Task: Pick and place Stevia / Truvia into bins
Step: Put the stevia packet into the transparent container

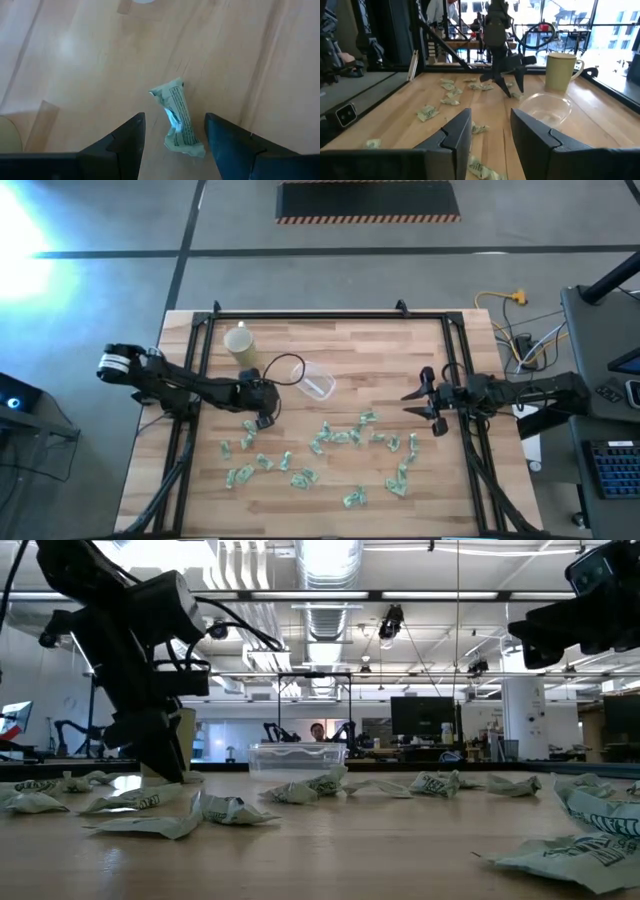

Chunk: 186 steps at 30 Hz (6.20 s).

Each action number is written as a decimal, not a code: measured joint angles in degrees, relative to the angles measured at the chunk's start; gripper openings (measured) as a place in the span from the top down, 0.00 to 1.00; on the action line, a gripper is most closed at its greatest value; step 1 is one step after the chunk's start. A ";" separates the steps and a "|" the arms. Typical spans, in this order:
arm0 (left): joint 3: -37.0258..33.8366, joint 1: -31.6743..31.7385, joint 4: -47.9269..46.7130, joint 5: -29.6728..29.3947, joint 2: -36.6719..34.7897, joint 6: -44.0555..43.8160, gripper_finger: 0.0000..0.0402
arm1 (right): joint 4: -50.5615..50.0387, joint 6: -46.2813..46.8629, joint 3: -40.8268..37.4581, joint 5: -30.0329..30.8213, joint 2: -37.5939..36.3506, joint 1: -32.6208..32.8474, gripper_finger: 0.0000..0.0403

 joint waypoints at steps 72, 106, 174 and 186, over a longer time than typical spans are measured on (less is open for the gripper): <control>7.77 18.45 23.40 19.91 2.72 44.35 0.92 | 3.58 -4.59 0.04 3.76 4.30 -0.07 0.68; 4.59 4.44 21.91 20.08 -12.90 35.35 0.66 | 9.87 1.18 11.24 6.79 51.02 -0.04 0.68; 4.55 -12.07 5.38 4.90 -11.28 1.32 0.66 | 13.08 -25.23 42.52 1.55 83.35 -14.42 0.97; 4.55 -15.41 5.24 4.54 -11.23 -1.66 0.66 | 9.98 -25.51 54.36 1.54 96.58 -15.23 0.97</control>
